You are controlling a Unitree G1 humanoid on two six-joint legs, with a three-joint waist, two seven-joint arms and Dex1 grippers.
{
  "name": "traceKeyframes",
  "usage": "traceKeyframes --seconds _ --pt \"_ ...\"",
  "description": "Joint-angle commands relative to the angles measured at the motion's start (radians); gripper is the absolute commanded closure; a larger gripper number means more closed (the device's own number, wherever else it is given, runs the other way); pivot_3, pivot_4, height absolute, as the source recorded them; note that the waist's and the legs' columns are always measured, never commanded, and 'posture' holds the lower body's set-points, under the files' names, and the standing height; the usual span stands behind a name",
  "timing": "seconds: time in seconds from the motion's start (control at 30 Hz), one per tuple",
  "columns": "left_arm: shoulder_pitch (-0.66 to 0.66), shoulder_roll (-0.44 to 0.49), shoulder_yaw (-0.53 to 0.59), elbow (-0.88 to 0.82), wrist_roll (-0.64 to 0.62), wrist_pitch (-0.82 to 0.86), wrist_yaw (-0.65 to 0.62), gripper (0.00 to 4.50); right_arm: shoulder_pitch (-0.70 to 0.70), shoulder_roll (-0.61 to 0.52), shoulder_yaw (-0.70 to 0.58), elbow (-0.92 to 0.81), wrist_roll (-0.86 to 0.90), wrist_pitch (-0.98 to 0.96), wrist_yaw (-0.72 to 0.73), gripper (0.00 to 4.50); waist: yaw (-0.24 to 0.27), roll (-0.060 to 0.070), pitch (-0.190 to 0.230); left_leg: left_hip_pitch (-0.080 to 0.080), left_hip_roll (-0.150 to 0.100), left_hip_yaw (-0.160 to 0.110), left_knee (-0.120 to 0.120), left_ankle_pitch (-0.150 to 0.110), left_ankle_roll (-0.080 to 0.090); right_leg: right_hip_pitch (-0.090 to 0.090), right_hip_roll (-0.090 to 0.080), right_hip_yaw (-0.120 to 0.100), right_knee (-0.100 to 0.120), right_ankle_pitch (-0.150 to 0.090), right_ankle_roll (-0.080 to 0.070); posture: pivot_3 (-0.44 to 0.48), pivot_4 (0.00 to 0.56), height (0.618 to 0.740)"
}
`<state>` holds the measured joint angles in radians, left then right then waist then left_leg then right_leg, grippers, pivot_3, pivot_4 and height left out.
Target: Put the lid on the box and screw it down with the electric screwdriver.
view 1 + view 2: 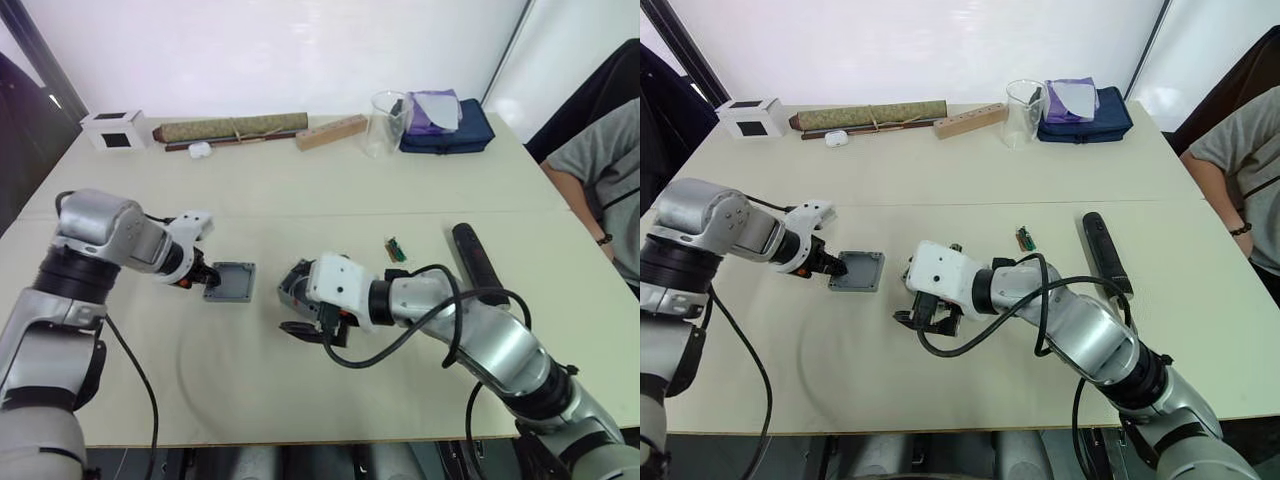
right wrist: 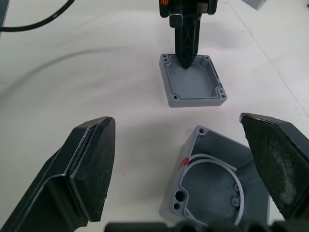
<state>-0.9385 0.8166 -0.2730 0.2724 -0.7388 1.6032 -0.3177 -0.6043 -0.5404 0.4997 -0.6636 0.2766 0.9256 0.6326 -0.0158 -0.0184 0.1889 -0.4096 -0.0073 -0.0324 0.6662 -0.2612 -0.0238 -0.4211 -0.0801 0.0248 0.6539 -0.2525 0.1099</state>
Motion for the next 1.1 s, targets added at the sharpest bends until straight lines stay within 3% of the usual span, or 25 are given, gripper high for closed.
traceKeyframes --seconds 0.03,0.2,0.3,0.4,0.5,0.57,0.63,0.7,0.87,1.1 --pt "0.044 -0.036 0.013 0.019 -0.002 0.011 0.04 4.46 -0.004 -0.009 -0.043 -0.042 -0.002 0.004 -0.004 0.0 0.003 0.0 -0.001 0.001 0.0 0.0 0.0 0.0 0.0 0.001 0.0 0.0 0.0 0.0 0.0 0.0 0.15 0.74" --pt "0.062 -0.079 0.138 0.02 0.037 0.011 0.098 4.46 0.027 -0.015 -0.145 -0.051 0.067 0.084 0.005 0.0 0.005 0.002 -0.002 0.005 -0.001 -0.001 0.0 0.0 0.0 0.007 -0.001 -0.001 -0.001 0.0 0.0 0.0 0.15 0.74" --pt "0.046 -0.025 0.239 0.01 0.09 -0.13 0.05 4.46 0.06 0.082 -0.355 -0.053 0.224 0.173 -0.008 0.0 0.003 0.001 -0.002 0.007 -0.001 -0.002 0.0 0.0 0.0 0.01 -0.001 -0.002 -0.003 0.0 0.0 0.0 0.15 0.74" --pt "0.052 0.0 0.304 -0.015 0.112 -0.304 -0.027 4.46 0.053 0.139 -0.473 0.008 0.293 0.217 -0.034 0.0 -0.001 -0.001 -0.001 0.006 0.0 -0.003 0.0 0.0 0.0 0.008 0.0 -0.002 -0.002 0.0 0.0 0.0 0.15 0.74" --pt "0.057 0.0 0.376 -0.011 0.092 -0.3 -0.082 4.46 -0.015 0.202 -0.548 0.114 0.333 0.255 -0.081 0.0 -0.001 -0.001 -0.001 0.002 0.0 -0.001 -0.001 0.0 0.0 0.003 0.0 -0.002 -0.002 0.0 0.0 0.0 0.15 0.74" --pt "0.1 -0.049 0.4 -0.111 0.107 -0.43 -0.091 4.46 -0.108 0.226 -0.593 0.238 0.327 0.283 -0.128 0.0 -0.002 0.0 -0.001 0.002 0.0 0.0 -0.002 0.0 -0.001 0.002 0.0 -0.001 -0.002 0.0 0.0 0.0 0.15 0.74" --pt "0.142 -0.142 0.463 -0.193 0.13 -0.691 -0.109 4.46 -0.207 0.282 -0.655 0.366 0.335 0.311 -0.189 0.0 0.005 0.0 -0.001 0.001 0.0 0.0 -0.002 0.001 -0.002 0.001 -0.001 0.0 -0.001 0.0 0.0 0.0 0.15 0.74" --pt "0.159 -0.244 0.495 -0.234 0.13 -0.827 -0.098 4.46 -0.278 0.324 -0.693 0.48 0.337 0.309 -0.228 0.0 0.008 -0.001 -0.001 0.0 0.0 0.0 -0.003 0.003 -0.006 0.0 -0.002 -0.001 -0.002 0.001 -0.001 0.0 0.15 0.74" --pt "0.144 -0.412 0.453 -0.245 0.178 -0.972 -0.064 4.46 -0.359 0.365 -0.73 0.626 0.358 0.346 -0.257 0.0 0.003 -0.002 -0.001 -0.002 -0.001 0.001 -0.004 0.004 -0.008 -0.002 -0.002 0.0 -0.003 0.002 -0.002 0.0 0.15 0.74" --pt "0.131 -0.461 0.414 -0.237 0.206 -0.989 -0.085 4.46 -0.372 0.353 -0.722 0.632 0.369 0.358 -0.261 0.0 -0.006 -0.001 -0.001 -0.003 0.0 0.001 -0.005 0.004 -0.007 -0.004 -0.001 0.0 -0.003 0.002 -0.002 0.0 0.15 0.74"
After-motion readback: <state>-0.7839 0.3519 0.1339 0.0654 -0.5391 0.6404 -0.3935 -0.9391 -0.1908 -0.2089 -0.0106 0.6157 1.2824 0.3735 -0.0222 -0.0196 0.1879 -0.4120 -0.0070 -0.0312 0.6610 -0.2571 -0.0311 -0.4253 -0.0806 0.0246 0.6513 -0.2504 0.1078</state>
